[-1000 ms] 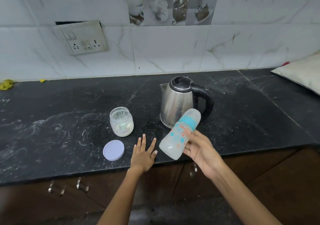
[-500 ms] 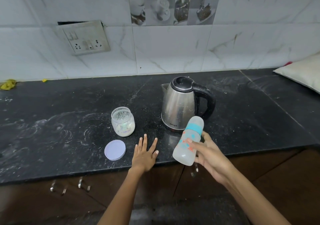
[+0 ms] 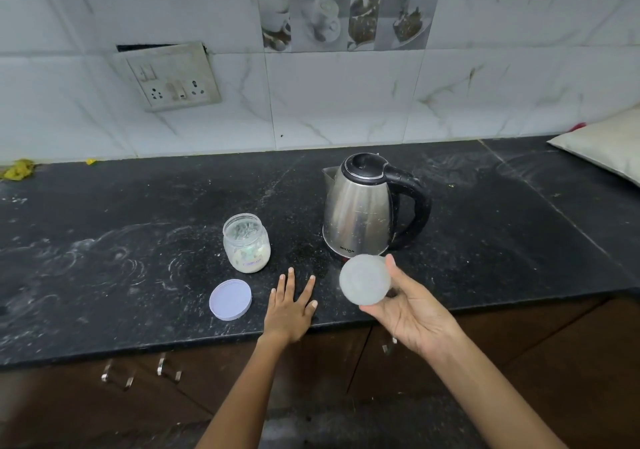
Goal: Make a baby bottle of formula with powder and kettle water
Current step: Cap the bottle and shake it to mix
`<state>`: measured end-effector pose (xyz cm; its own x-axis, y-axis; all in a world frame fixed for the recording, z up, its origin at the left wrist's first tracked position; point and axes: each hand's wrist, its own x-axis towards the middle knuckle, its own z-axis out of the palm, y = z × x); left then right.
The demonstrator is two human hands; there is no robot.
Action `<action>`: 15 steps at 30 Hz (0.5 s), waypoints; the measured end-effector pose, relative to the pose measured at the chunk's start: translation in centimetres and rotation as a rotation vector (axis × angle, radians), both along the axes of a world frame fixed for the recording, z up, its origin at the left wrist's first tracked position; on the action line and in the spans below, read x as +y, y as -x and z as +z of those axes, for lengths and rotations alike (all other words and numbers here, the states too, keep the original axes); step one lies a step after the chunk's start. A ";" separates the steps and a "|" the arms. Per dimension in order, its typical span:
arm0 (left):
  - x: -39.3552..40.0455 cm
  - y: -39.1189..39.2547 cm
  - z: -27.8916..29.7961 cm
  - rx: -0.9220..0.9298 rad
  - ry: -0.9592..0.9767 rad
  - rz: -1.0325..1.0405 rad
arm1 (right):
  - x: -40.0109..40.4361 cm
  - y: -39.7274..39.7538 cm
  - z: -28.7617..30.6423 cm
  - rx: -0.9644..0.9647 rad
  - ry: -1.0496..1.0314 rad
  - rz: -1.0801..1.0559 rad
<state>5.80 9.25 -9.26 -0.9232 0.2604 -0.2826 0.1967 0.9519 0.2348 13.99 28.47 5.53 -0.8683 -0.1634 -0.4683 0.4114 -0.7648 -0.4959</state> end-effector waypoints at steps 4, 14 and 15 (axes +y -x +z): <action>0.0 -0.1 0.0 0.000 0.006 -0.001 | -0.4 0.3 -0.8 0.278 -0.530 -0.162; 0.1 -0.1 0.2 -0.012 -0.005 0.008 | -1.5 0.7 -2.5 0.348 -0.502 -0.178; 0.1 -0.1 0.2 -0.014 -0.012 0.011 | -1.3 1.1 -2.4 0.340 -0.508 -0.187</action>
<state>5.87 9.34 -9.08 -0.9220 0.2539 -0.2922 0.1832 0.9512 0.2484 12.92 27.15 3.13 -0.9744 0.1753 -0.1407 0.0493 -0.4438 -0.8947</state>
